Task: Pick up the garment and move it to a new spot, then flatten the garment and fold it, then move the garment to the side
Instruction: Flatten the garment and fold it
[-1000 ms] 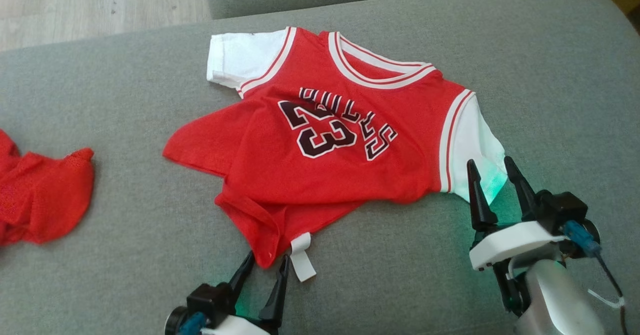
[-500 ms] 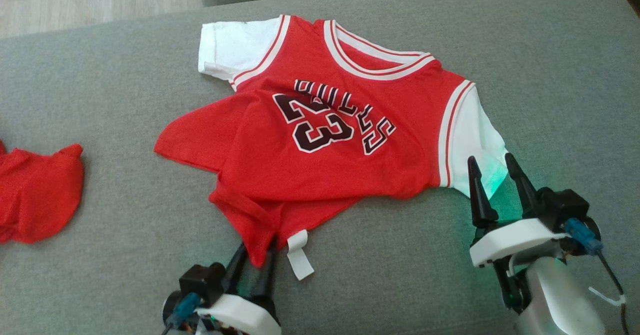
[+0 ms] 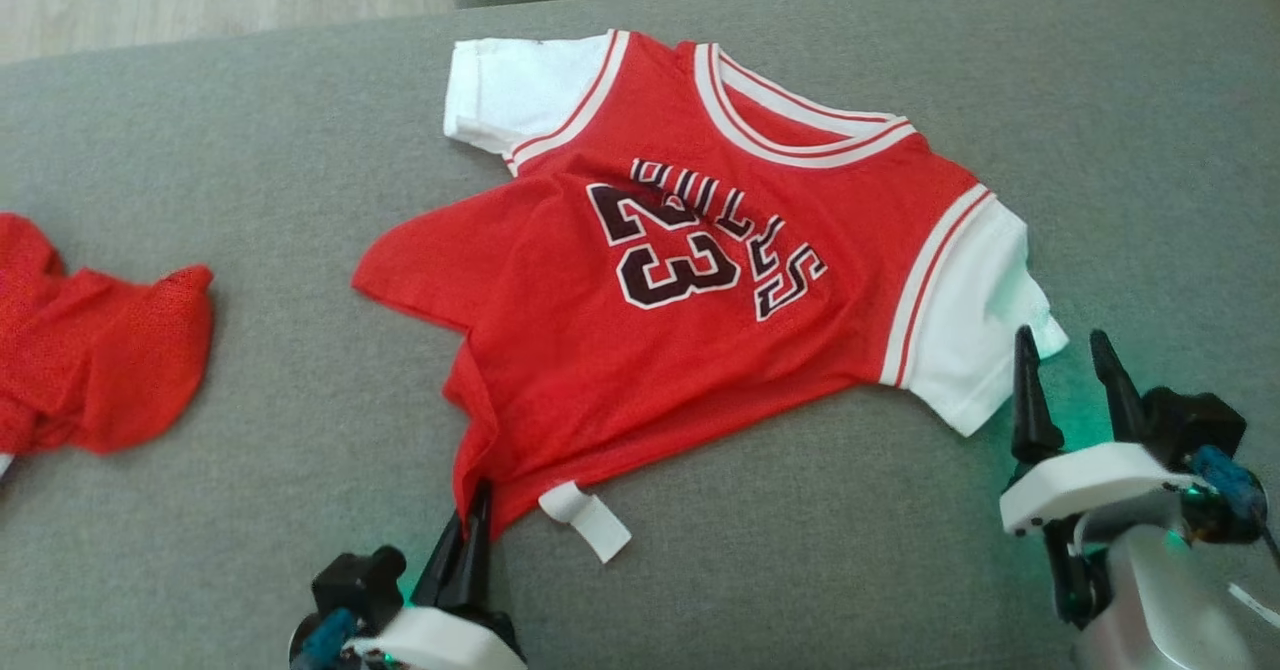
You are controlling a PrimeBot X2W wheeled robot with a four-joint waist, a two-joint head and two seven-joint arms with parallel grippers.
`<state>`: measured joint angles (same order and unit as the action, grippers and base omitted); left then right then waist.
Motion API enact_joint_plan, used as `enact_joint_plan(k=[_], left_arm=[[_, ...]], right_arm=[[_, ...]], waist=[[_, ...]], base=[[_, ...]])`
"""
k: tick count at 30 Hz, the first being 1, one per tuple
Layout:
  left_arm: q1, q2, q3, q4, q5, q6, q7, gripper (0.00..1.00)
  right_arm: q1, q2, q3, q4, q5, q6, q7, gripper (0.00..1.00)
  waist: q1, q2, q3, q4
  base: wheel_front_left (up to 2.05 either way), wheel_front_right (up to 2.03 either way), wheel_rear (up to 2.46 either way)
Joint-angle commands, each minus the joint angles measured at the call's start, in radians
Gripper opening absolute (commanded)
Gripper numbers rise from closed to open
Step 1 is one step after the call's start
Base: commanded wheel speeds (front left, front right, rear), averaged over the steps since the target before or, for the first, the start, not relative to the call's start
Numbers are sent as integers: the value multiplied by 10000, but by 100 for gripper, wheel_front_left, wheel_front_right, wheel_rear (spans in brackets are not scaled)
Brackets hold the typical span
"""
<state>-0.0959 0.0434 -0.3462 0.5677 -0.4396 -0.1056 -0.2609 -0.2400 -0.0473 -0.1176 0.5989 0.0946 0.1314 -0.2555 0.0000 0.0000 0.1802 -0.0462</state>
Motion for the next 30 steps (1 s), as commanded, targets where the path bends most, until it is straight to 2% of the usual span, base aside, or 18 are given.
enact_joint_plan(k=[1, 4, 9, 24, 25, 26, 27, 30], left_arm=[[54, 68, 490, -65, 69, 43, -9, 0], [93, 68, 709, -50, 178, 29, -9, 0], [35, 68, 971, -46, 302, 71, -9, 0], [-185, 68, 856, 40, 441, 26, -9, 0], [-204, 68, 845, 37, 426, 25, -9, 0], [-216, 68, 831, 29, 419, 24, -9, 0], [-222, 68, 811, 30, 407, 22, -9, 0], [-236, 68, 774, 33, 317, 6, -9, 0]], right_arm=[[-468, -43, 63, -83, -123, -7, -63, 100], [-610, -56, -240, 567, -365, -7, -63, 100], [-785, -46, -419, 903, -557, -7, -63, 100], [-1502, -33, -882, 2432, -1219, -7, -63, 100], [-1550, -32, -842, 2590, -1255, -7, -63, 89], [-1598, -32, -780, 2803, -1246, -7, -63, 33], [-1657, -32, -720, 2965, -1206, -7, -63, 0], [-1816, -31, -690, 3162, -671, -7, -63, 0]], waist=[[0, 0, 39, 84], [0, 0, 51, 232], [0, 0, 76, 299], [0, 0, 464, 529], [0, 0, 502, 552], [0, 0, 531, 573], [0, 0, 554, 593], [0, 0, 562, 637]], base=[[0, 0, 0], [0, 0, 0], [0, 0, 0], [0, 0, 0], [0, 0, 0], [0, 0, 0], [0, 0, 0], [0, 0, 0]])
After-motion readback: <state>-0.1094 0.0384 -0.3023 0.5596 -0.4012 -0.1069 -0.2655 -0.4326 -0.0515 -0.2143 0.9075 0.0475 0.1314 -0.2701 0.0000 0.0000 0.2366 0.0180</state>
